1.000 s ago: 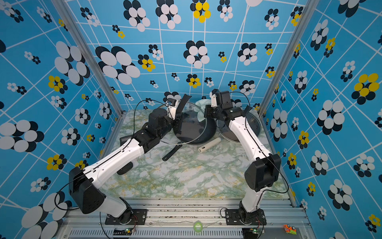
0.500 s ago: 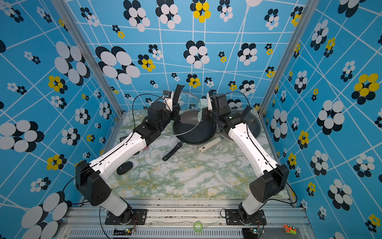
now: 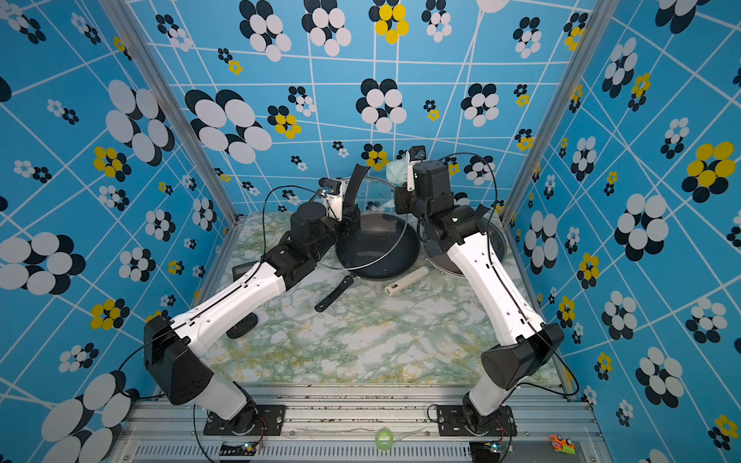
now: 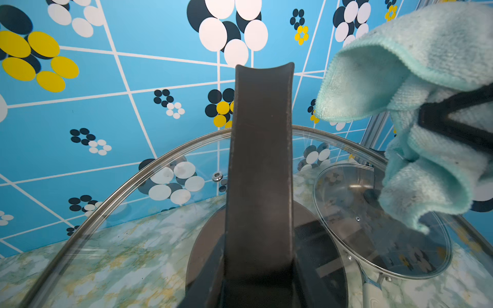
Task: Wipe the pot lid with a cloth
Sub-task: Wipe the pot lid.
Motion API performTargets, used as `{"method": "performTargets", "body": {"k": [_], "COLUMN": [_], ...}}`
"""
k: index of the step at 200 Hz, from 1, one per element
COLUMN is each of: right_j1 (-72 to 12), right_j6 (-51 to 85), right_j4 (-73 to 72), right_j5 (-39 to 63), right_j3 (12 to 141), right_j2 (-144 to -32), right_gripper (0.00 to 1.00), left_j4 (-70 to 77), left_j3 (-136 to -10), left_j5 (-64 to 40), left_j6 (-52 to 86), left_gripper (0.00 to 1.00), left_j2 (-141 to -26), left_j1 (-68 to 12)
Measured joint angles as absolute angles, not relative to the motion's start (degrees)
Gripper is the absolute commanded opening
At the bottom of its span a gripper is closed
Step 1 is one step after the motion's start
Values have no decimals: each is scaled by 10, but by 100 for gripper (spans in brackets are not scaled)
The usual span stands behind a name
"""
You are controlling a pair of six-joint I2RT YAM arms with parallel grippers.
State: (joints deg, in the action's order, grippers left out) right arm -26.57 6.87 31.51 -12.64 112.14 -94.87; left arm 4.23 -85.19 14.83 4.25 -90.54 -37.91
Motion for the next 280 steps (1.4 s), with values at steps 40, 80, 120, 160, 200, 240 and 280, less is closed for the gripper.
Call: {"method": "performTargets", "body": {"k": [40,80,120,160,200,240,280], "right_j1": [-278,-318,-319,-319,-319,-323,-334], "right_j6": [70,63,64,68,93,151,203], "right_j4": [282,273,324,371,426,423,367], "right_j5": [-59,21,37,36,49,111,117], "right_j3": [1097,1107,1178,1168,1087,968,883], "right_j2": [-948,-963,-1032,-1027,-953,-862,-814], "right_gripper": [0,0,0,0,0,0,0], "left_j4": [42,42,41,16,18,27,37], "left_j3": [-852,-852,-852,-852,-852,-884,-907], "left_j5": [148,143,146,149,146,132,101], "left_j6": [34,33,24,5,-1,2,4], "left_gripper": [0,0,0,0,0,0,0], "left_j2": [-906,-907,-907,-907,-919,-957,-984], "left_j1": [-379,-379,-380,-380,-370,-345,-334]}}
